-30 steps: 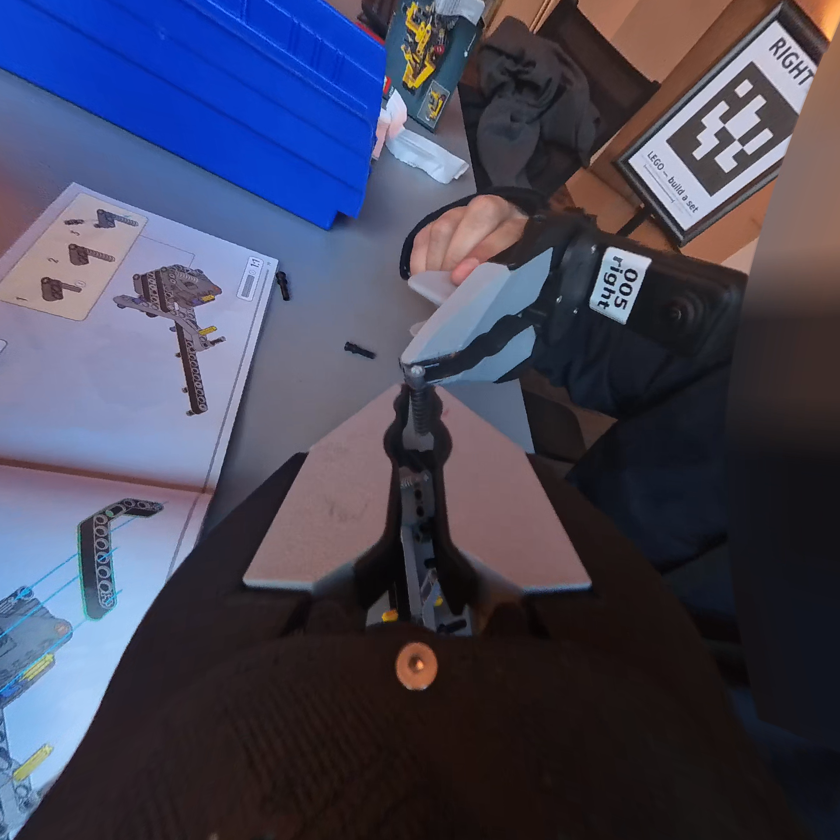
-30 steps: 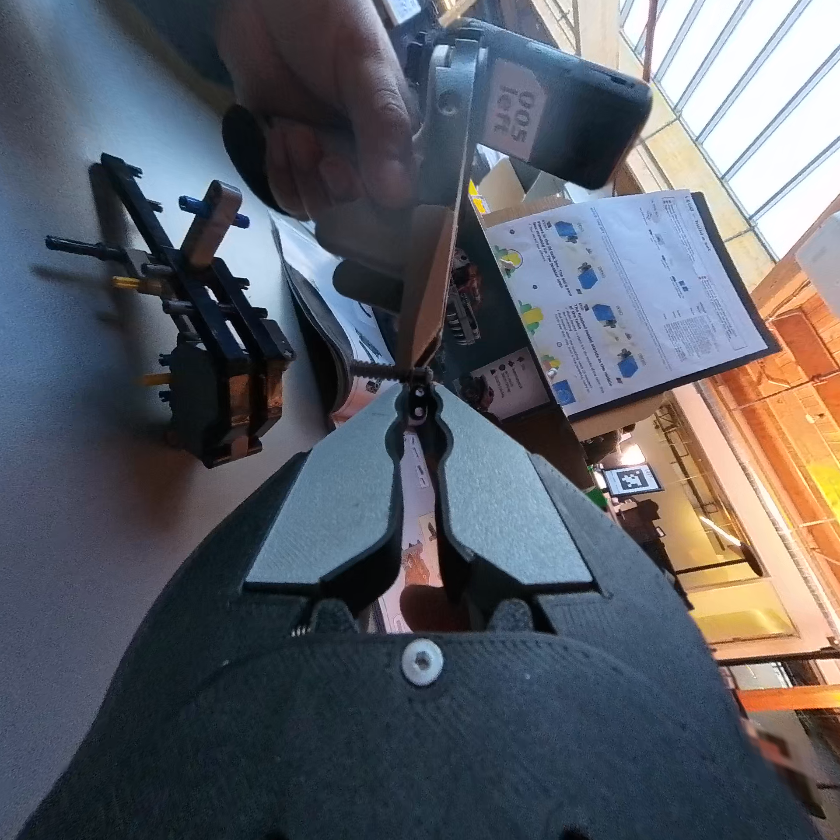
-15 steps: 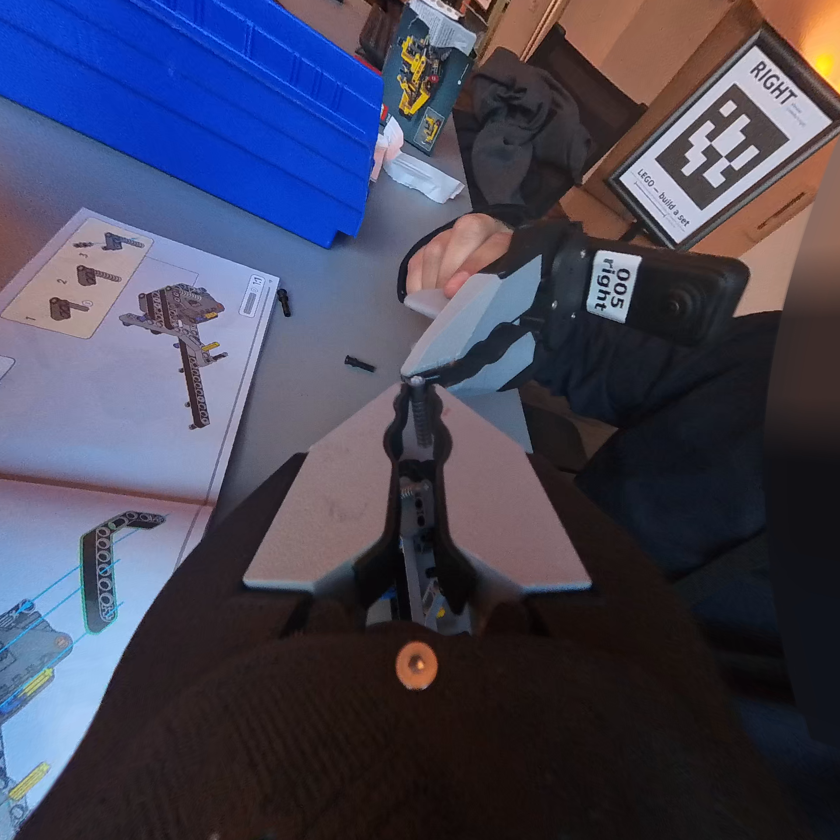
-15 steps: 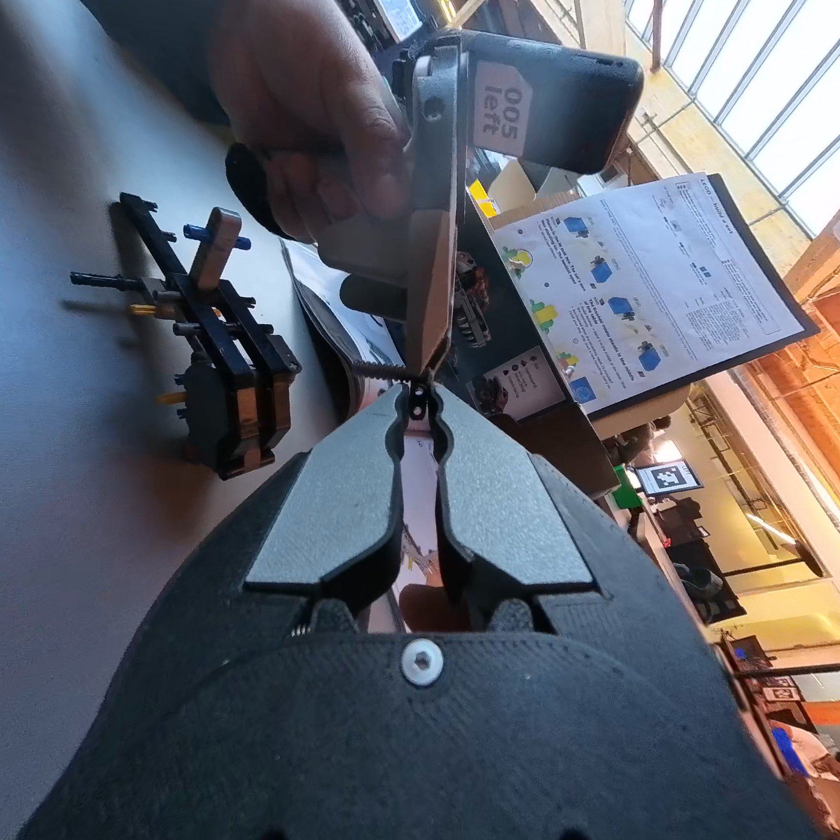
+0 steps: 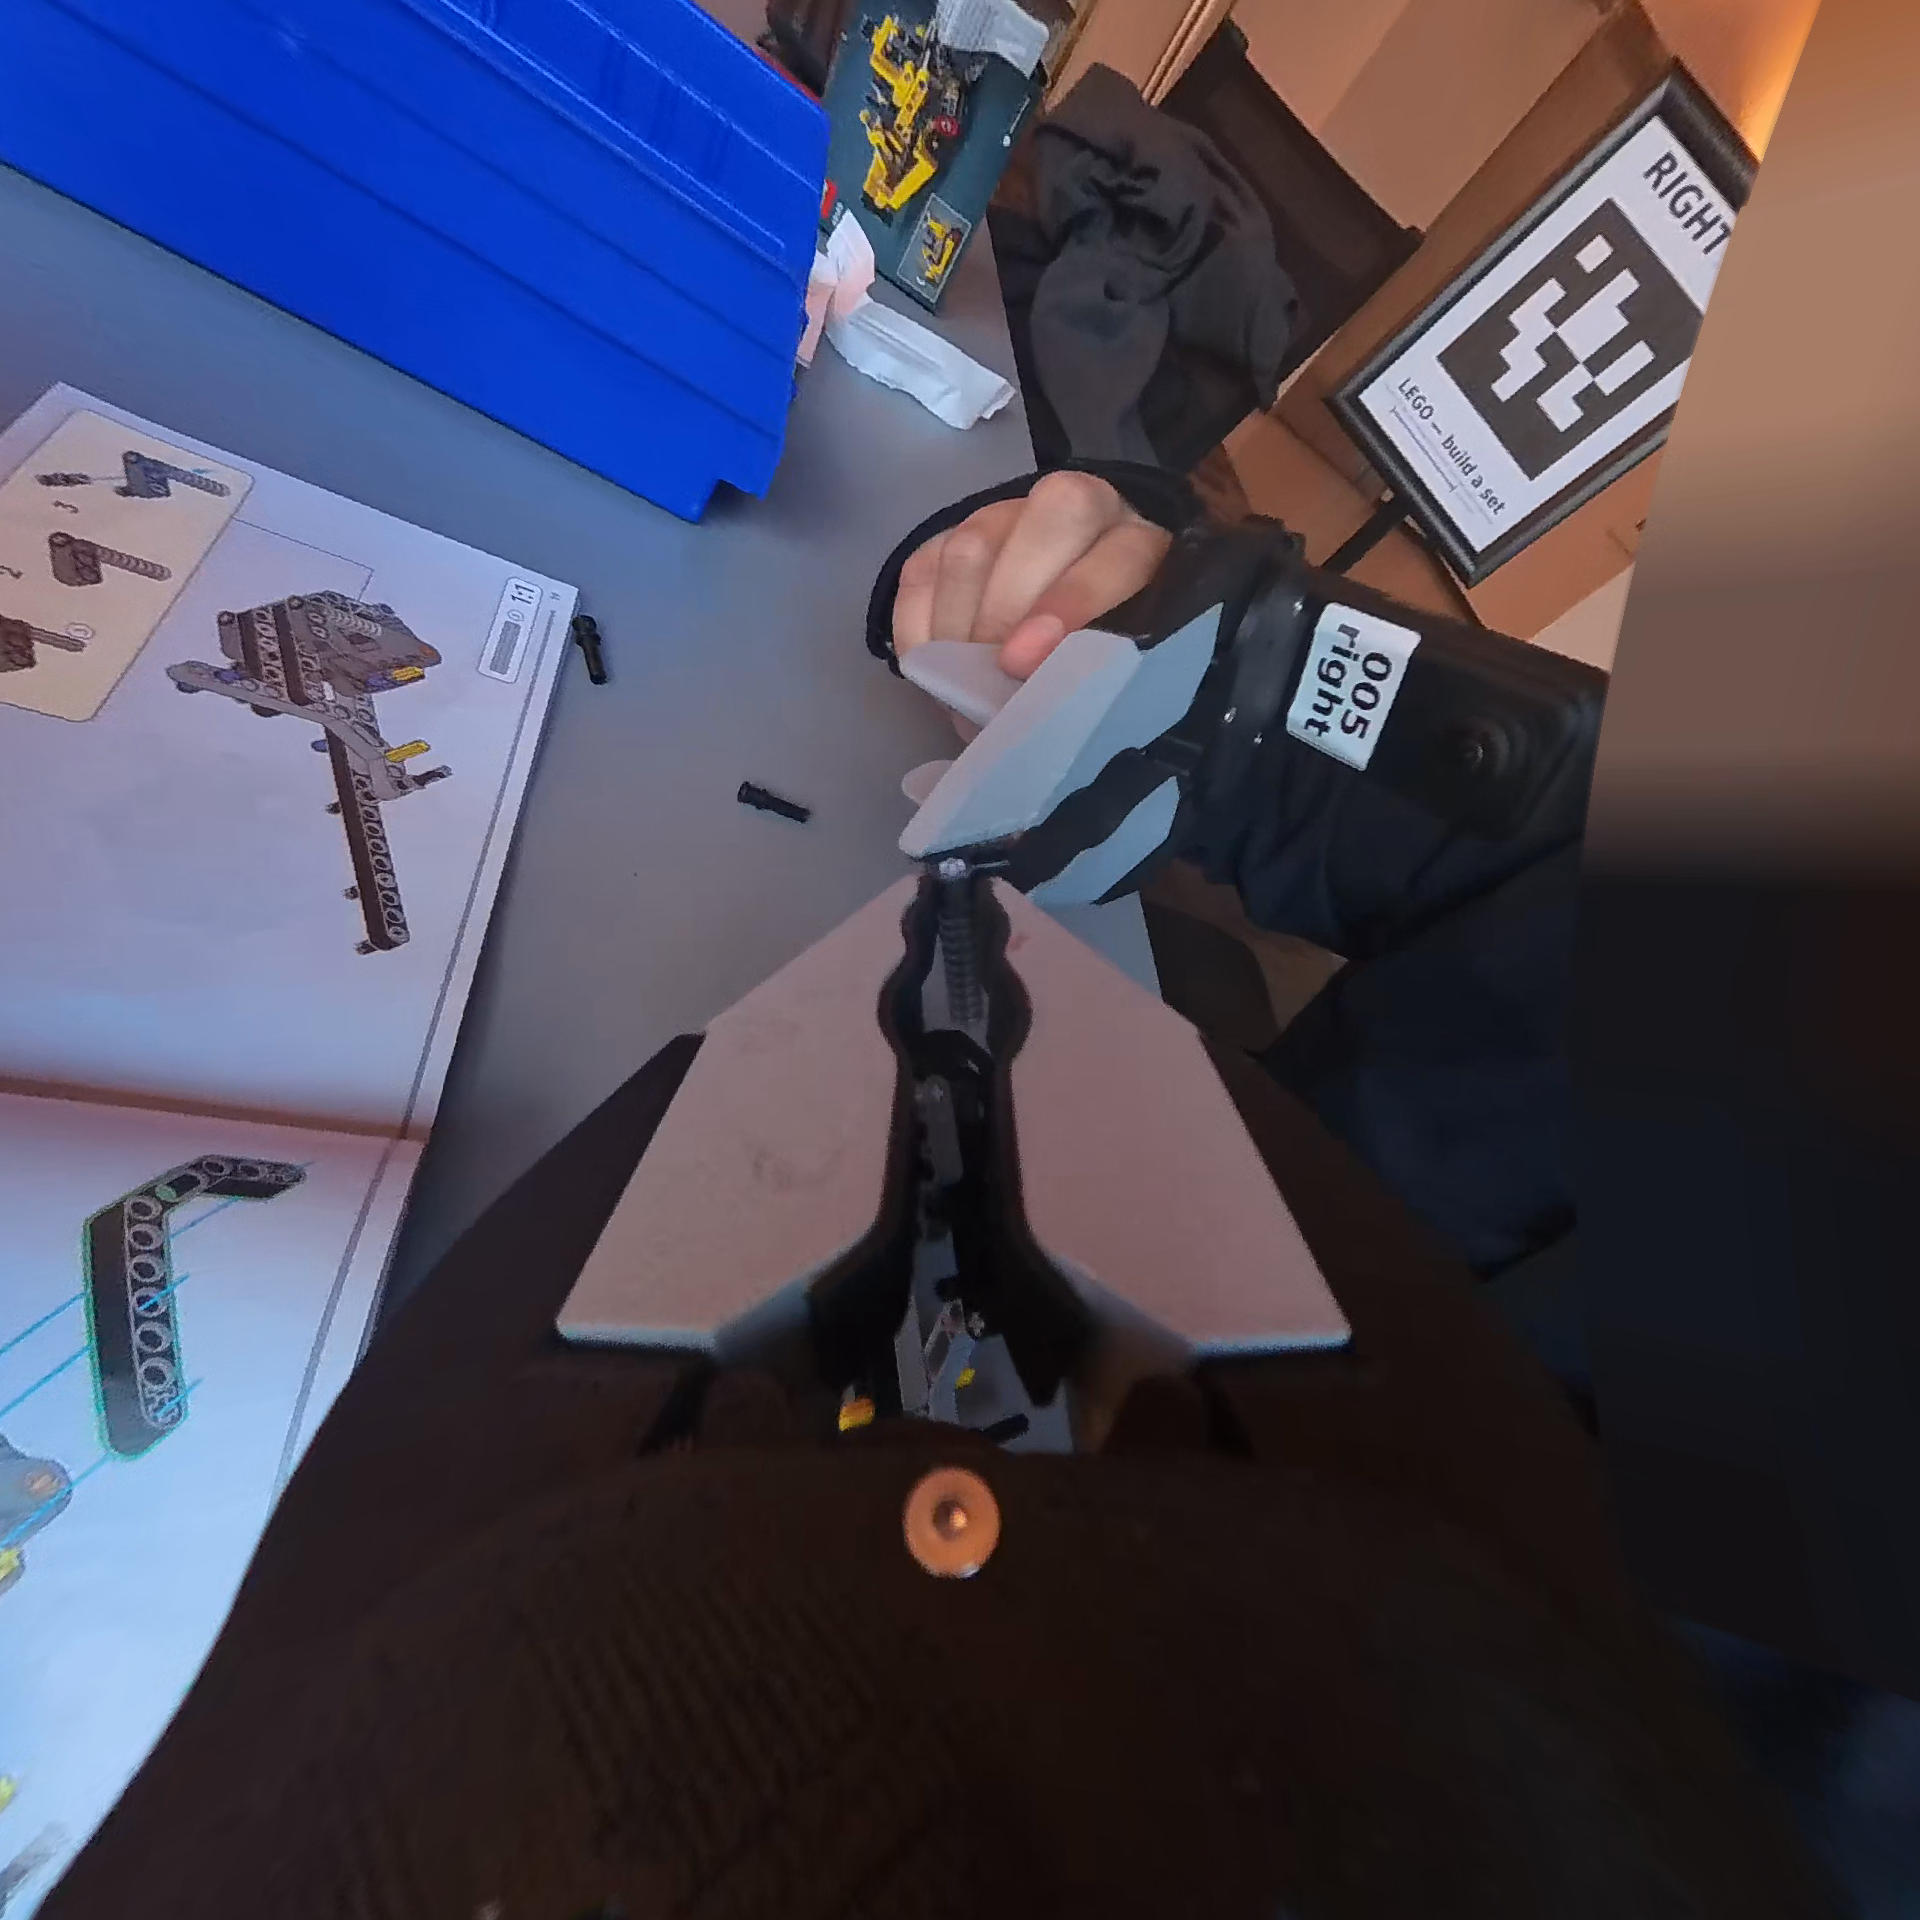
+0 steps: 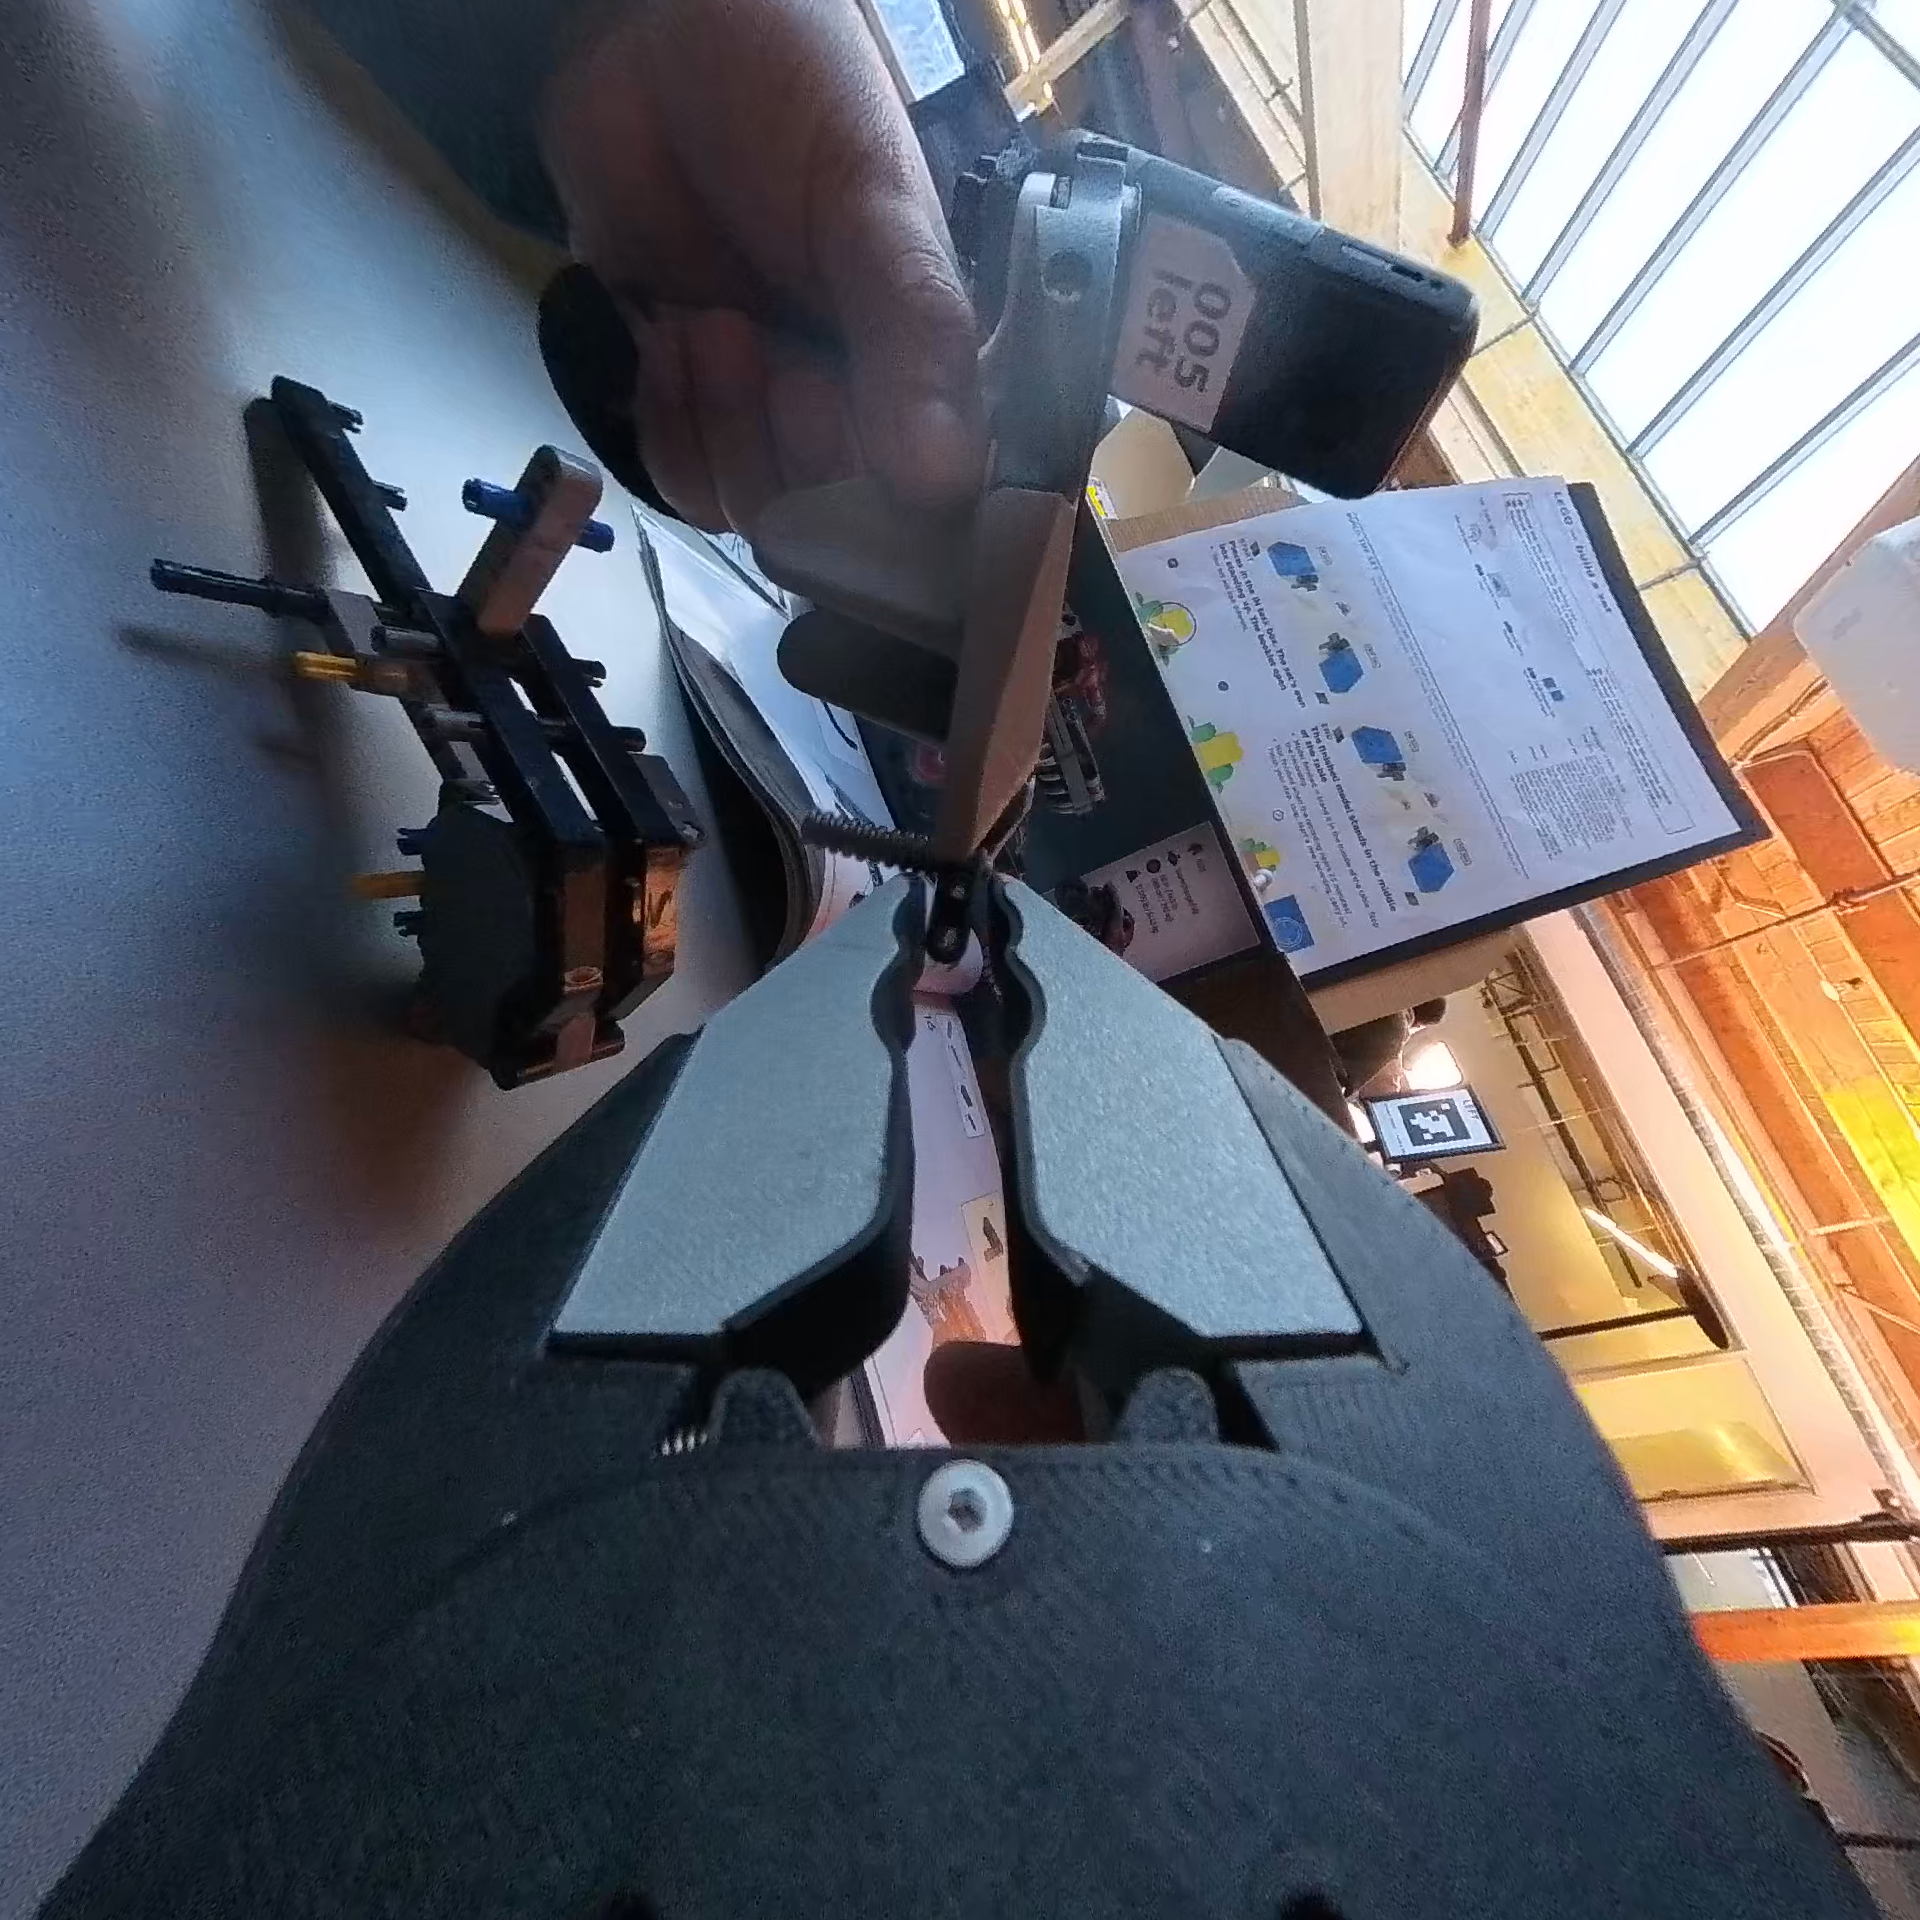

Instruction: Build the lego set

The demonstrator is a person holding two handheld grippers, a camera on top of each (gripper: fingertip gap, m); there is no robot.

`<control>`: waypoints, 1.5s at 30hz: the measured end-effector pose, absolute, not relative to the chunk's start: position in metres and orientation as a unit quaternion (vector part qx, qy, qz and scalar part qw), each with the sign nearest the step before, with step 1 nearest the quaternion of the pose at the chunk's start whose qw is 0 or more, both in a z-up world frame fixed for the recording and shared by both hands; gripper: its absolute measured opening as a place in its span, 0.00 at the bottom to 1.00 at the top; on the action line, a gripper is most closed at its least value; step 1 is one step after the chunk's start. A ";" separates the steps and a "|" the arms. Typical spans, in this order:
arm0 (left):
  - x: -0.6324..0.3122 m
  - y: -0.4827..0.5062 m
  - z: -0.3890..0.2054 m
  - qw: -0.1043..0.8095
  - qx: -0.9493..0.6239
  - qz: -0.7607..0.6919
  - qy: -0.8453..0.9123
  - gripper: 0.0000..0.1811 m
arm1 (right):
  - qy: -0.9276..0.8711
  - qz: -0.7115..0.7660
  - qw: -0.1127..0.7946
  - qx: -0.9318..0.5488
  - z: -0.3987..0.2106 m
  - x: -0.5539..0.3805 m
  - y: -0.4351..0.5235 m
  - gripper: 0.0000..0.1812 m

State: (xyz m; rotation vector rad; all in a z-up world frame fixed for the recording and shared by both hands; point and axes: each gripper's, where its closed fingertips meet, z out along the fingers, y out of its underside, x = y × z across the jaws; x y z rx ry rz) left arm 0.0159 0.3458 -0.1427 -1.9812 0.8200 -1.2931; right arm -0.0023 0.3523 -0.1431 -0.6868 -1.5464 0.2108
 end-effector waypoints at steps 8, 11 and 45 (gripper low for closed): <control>0.018 0.343 -0.147 0.301 -0.757 -0.486 0.317 0.03 | -0.692 0.092 0.653 -0.293 -0.148 -0.004 0.348 0.07; 0.018 0.342 -0.148 0.299 -0.758 -0.484 0.319 0.03 | -0.695 0.095 0.649 -0.295 -0.148 -0.003 0.347 0.07; 0.017 0.343 -0.137 0.324 -0.746 -0.489 0.317 0.03 | -0.649 0.166 0.643 -0.370 -0.135 -0.002 0.354 0.11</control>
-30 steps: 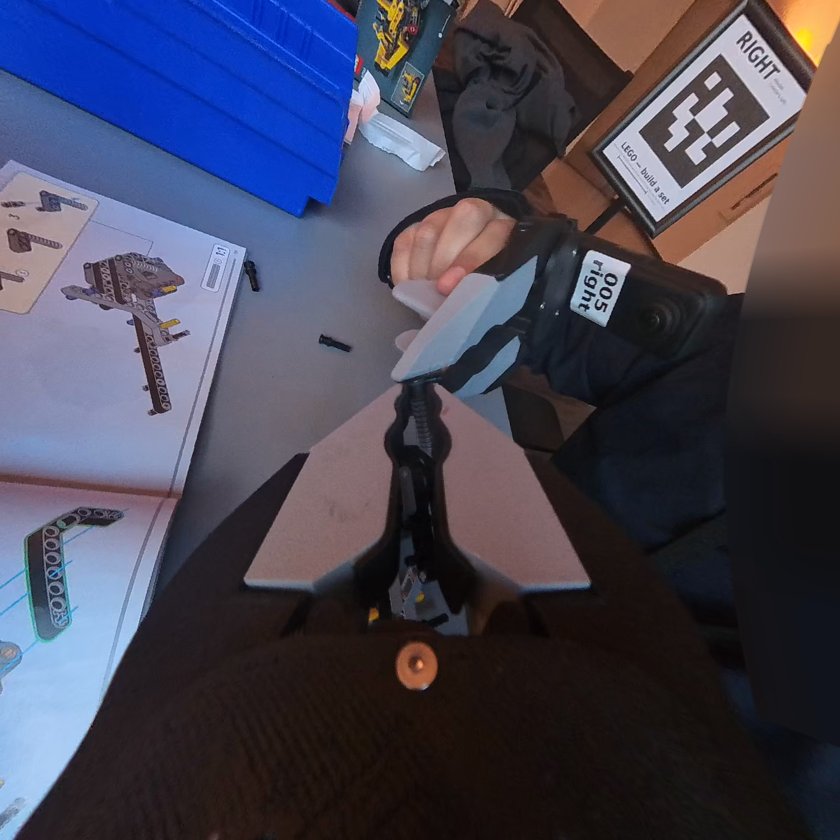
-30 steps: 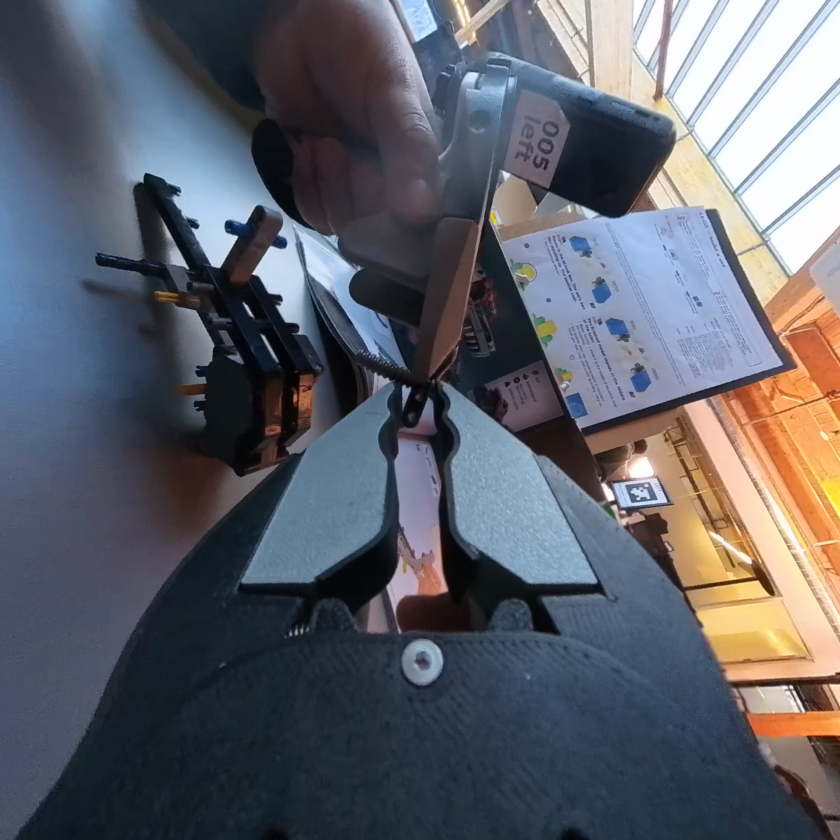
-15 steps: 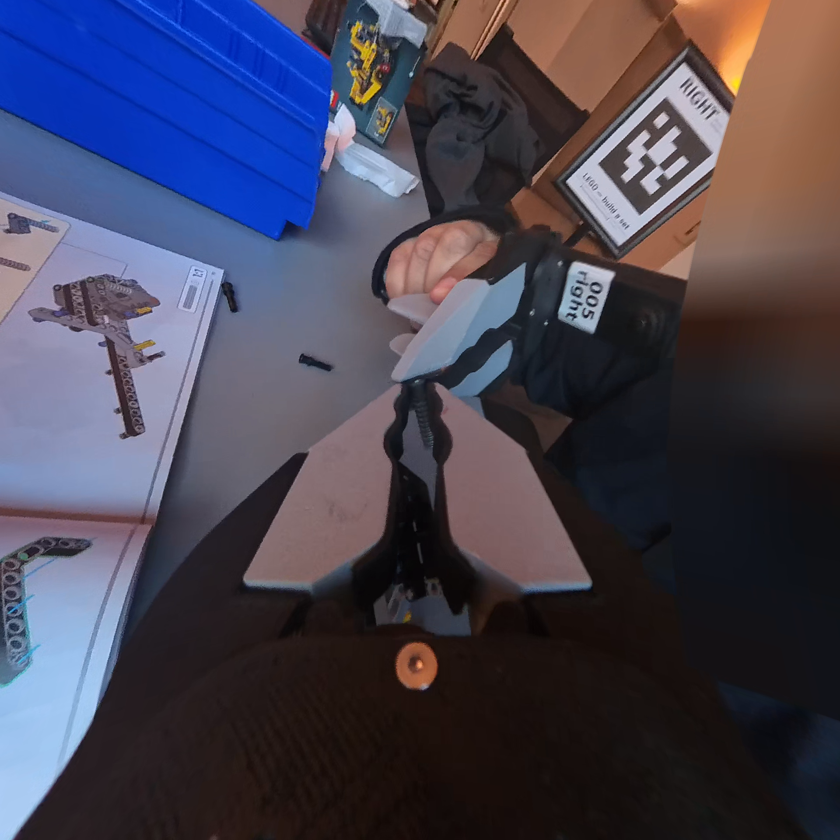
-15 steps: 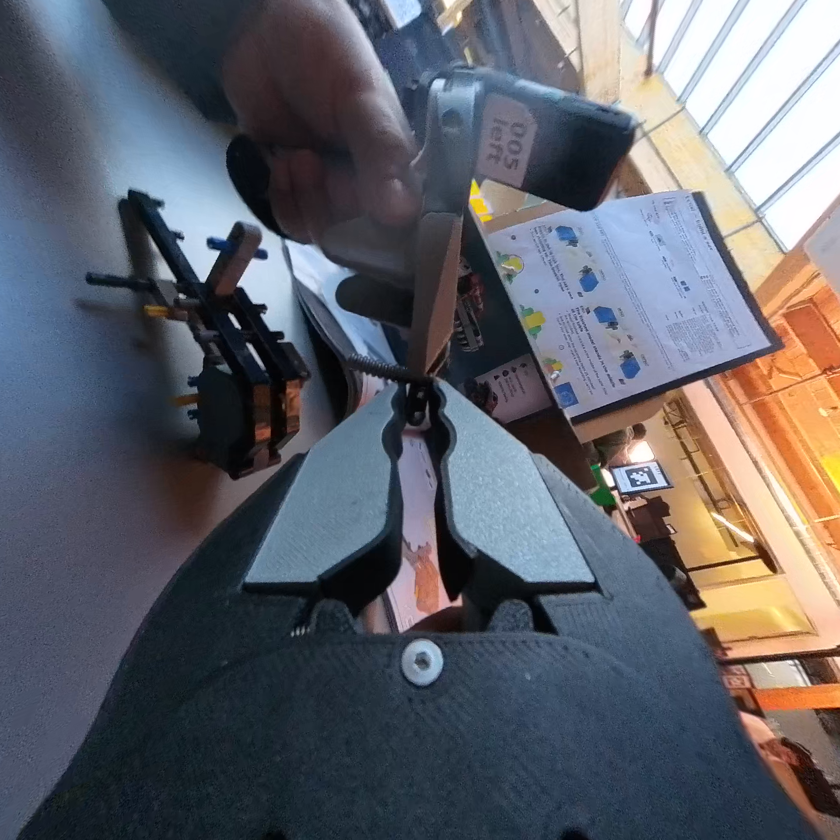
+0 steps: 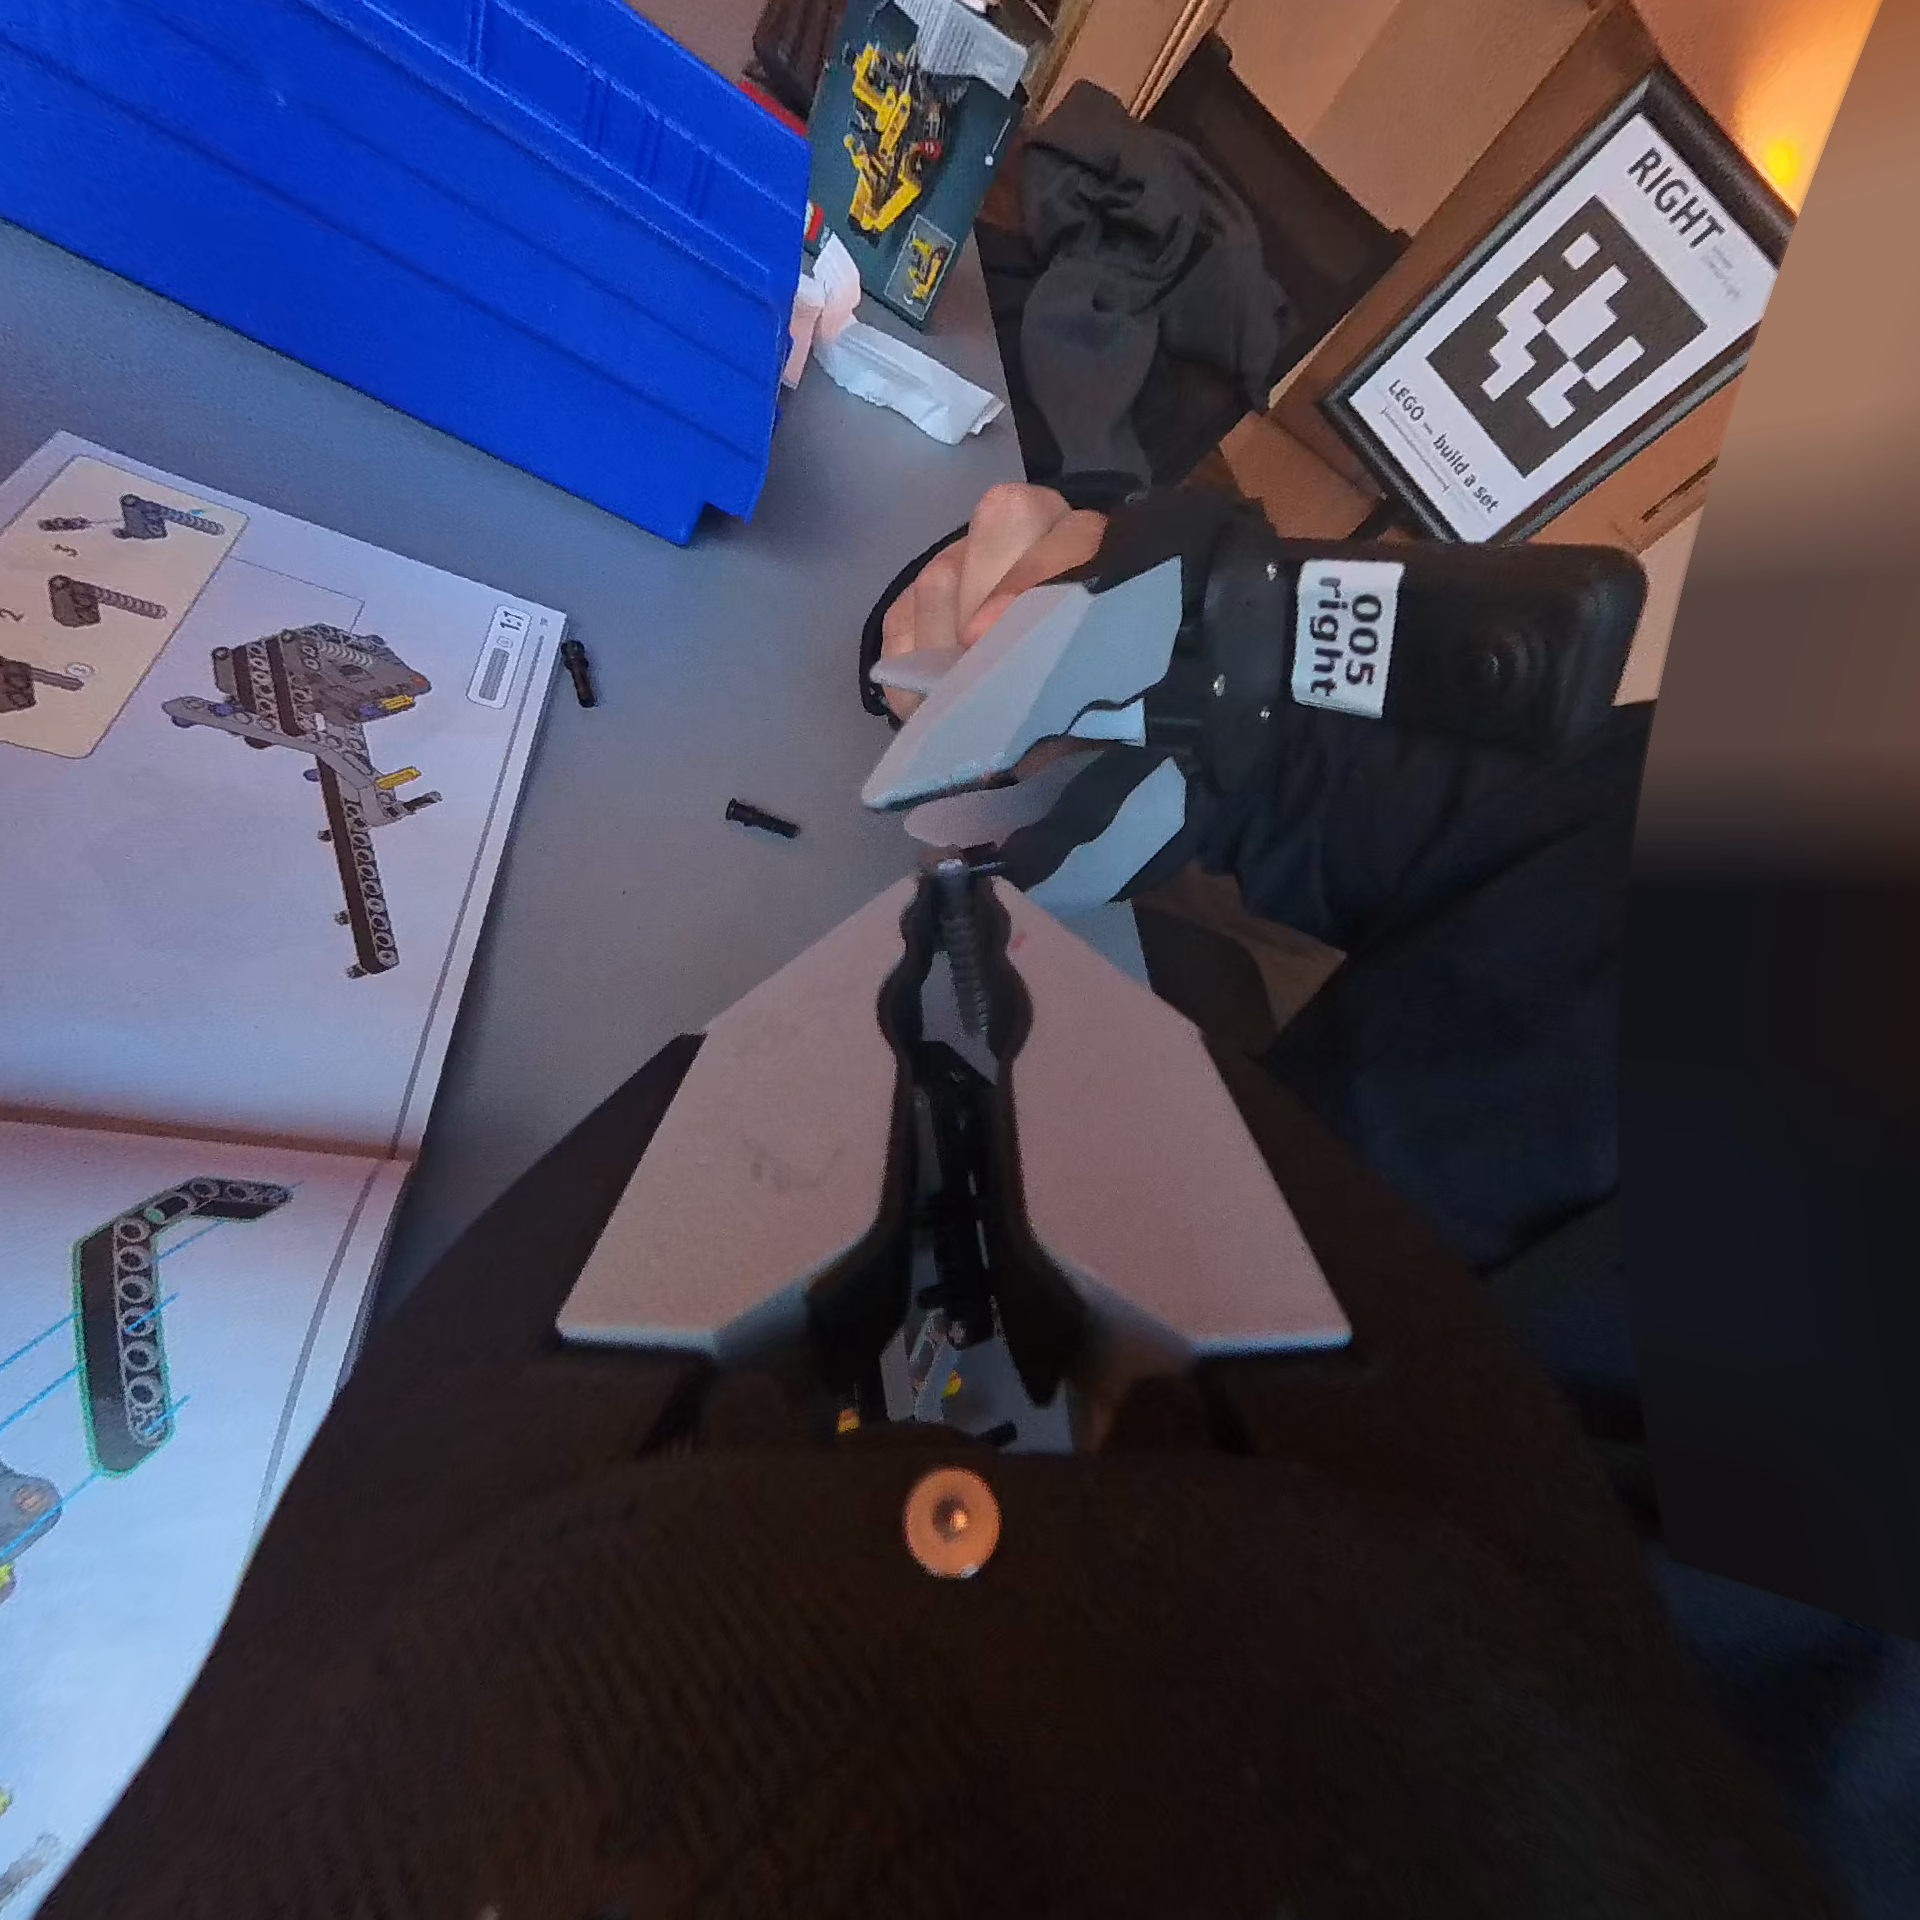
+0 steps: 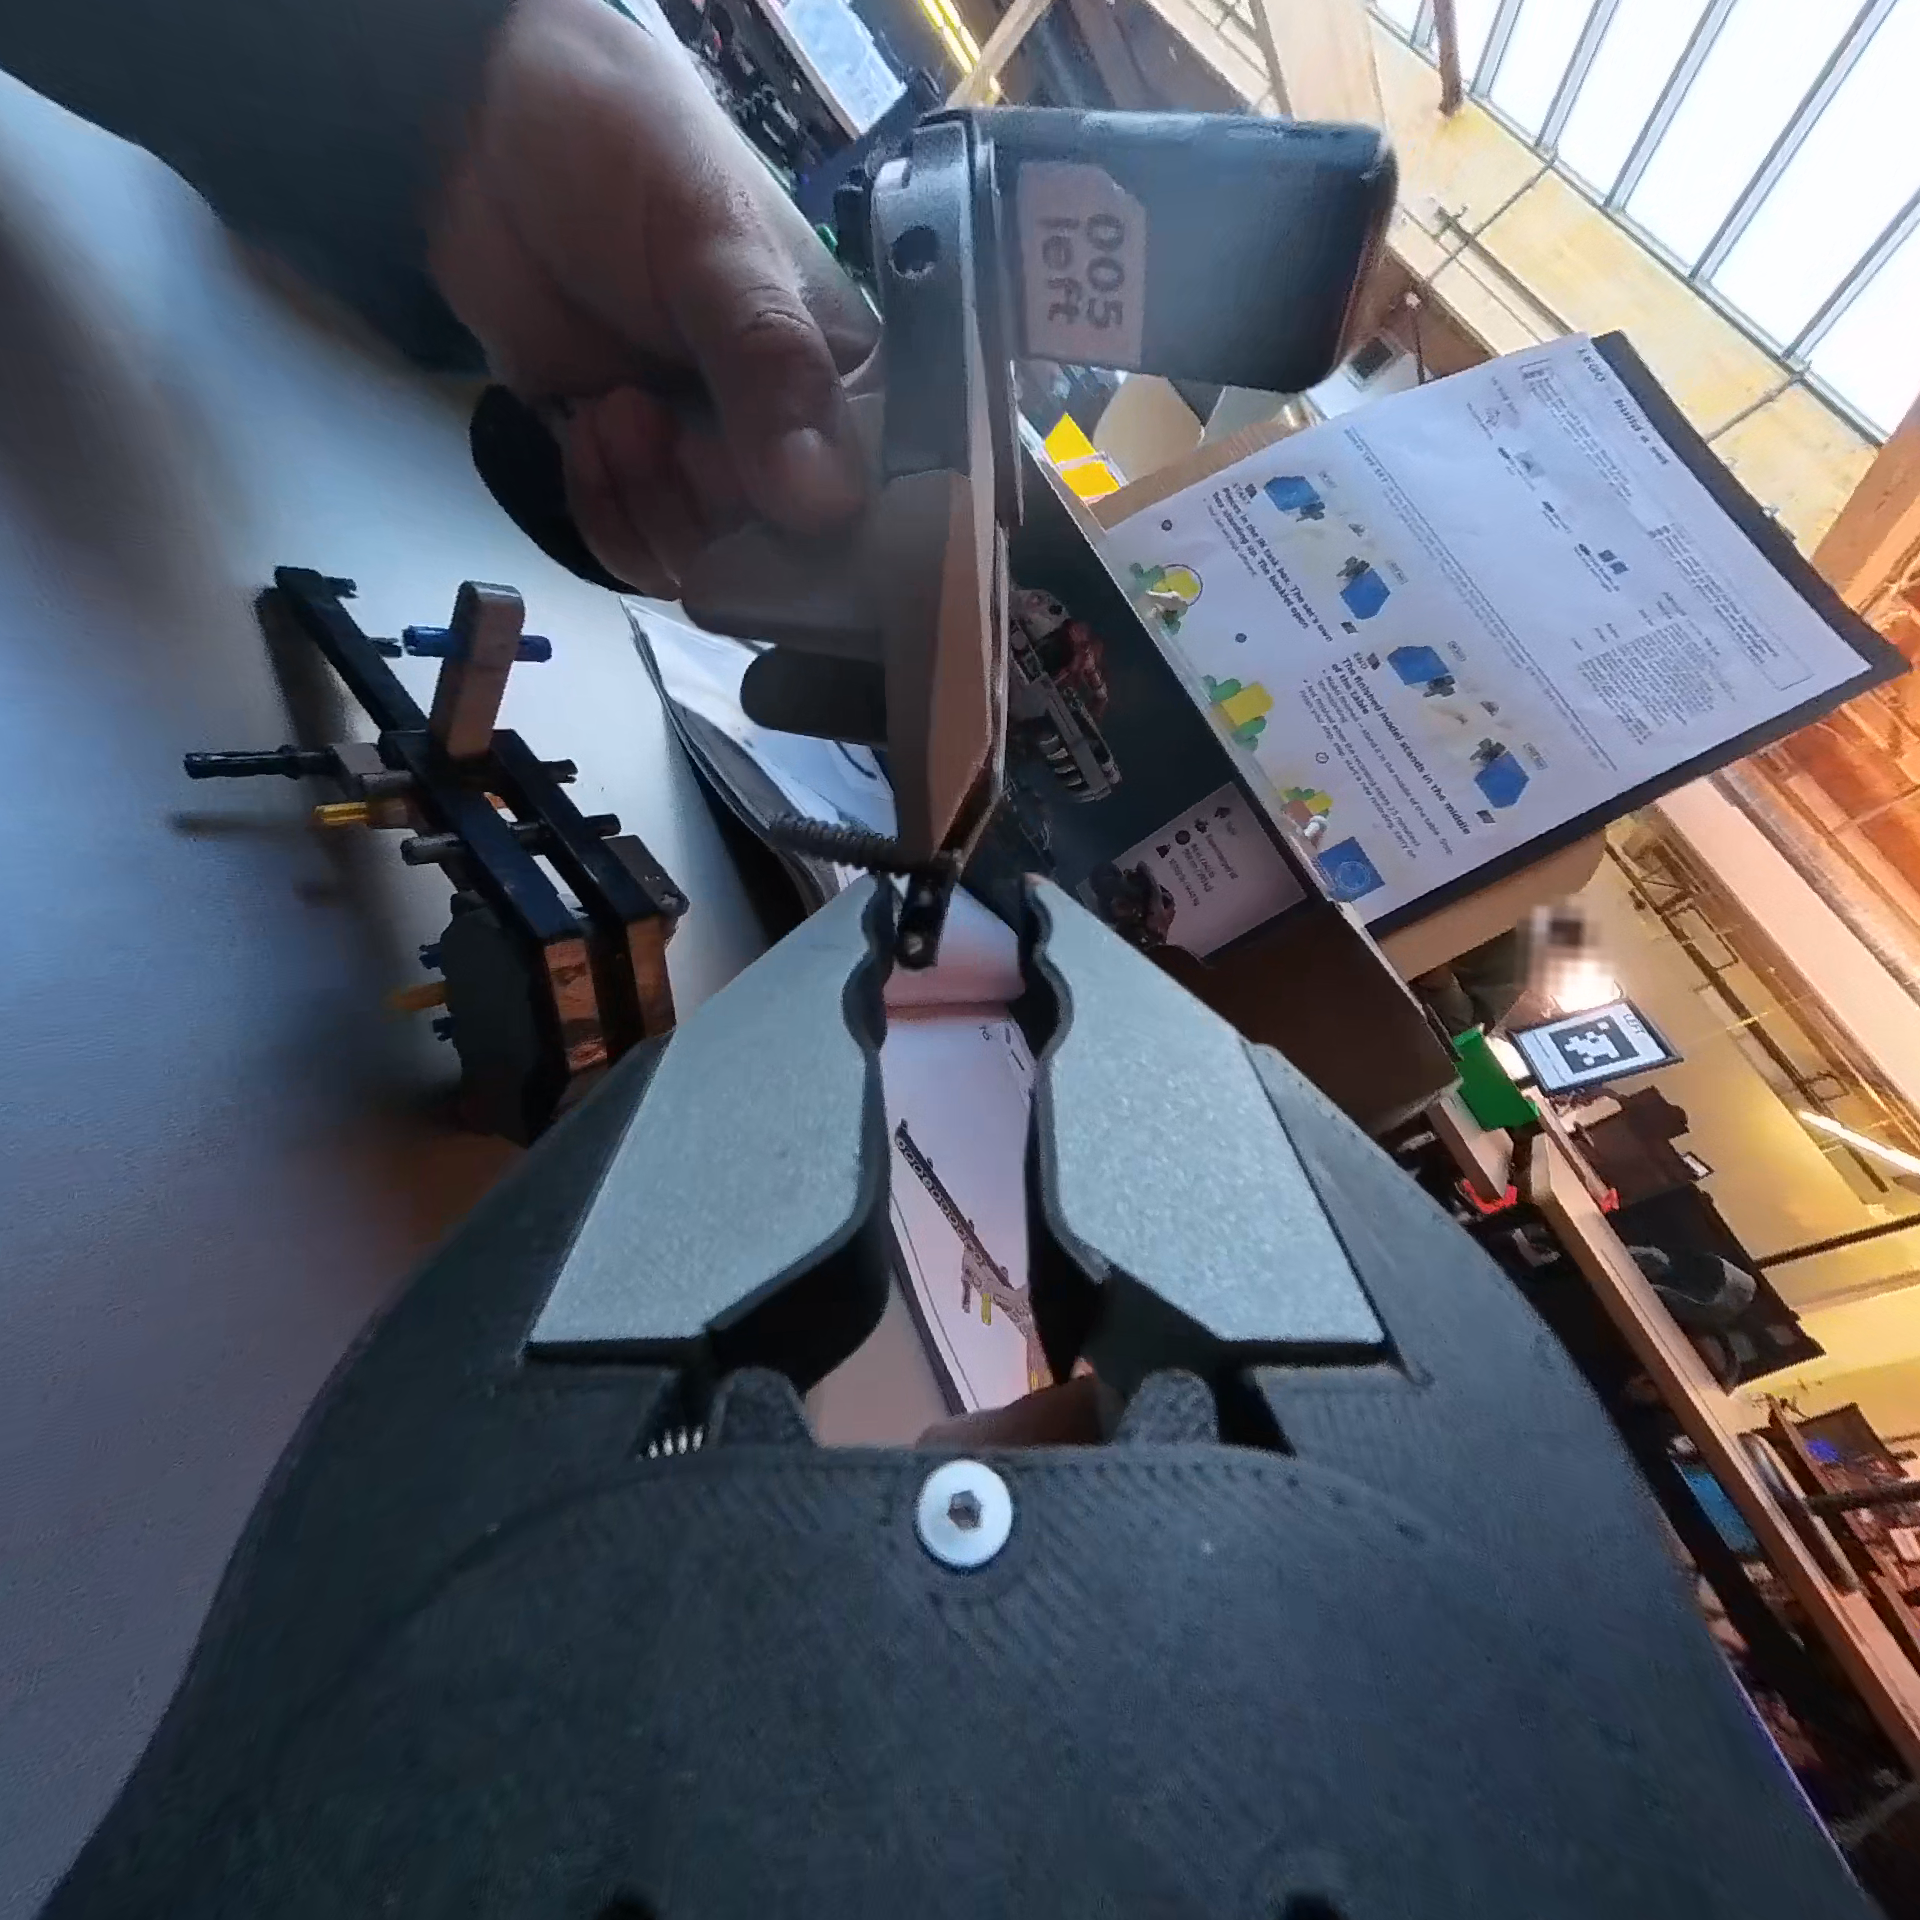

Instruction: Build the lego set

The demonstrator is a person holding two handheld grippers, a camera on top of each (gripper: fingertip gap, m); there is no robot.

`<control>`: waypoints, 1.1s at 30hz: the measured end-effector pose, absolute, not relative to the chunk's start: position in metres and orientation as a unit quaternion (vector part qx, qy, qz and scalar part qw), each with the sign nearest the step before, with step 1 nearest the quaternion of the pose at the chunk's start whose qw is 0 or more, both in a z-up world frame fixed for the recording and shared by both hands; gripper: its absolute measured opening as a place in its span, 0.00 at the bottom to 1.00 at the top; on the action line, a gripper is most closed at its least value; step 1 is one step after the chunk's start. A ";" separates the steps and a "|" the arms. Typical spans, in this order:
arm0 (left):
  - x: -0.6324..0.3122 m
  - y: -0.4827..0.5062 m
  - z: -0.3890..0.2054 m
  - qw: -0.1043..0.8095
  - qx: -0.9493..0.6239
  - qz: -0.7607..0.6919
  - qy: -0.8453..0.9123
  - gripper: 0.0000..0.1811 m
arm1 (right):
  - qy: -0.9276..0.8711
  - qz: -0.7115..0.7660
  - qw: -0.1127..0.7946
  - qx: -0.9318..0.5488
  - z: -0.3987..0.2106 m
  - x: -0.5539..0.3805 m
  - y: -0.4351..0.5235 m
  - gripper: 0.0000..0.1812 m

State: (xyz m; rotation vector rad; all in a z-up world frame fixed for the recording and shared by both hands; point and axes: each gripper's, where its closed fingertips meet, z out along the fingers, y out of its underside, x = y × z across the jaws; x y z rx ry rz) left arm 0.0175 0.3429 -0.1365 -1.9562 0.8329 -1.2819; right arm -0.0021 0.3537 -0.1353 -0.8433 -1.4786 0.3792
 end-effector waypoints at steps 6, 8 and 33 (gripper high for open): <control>0.018 0.340 -0.134 0.315 -0.739 -0.504 0.317 0.03 | -0.659 0.157 0.652 -0.340 -0.135 -0.002 0.346 0.05; 0.019 0.338 -0.131 0.314 -0.734 -0.513 0.316 0.03 | -0.655 0.158 0.660 -0.333 -0.131 -0.001 0.345 0.05; 0.014 0.337 -0.131 0.297 -0.741 -0.505 0.329 0.12 | -0.635 0.151 0.677 -0.341 -0.124 0.001 0.353 0.03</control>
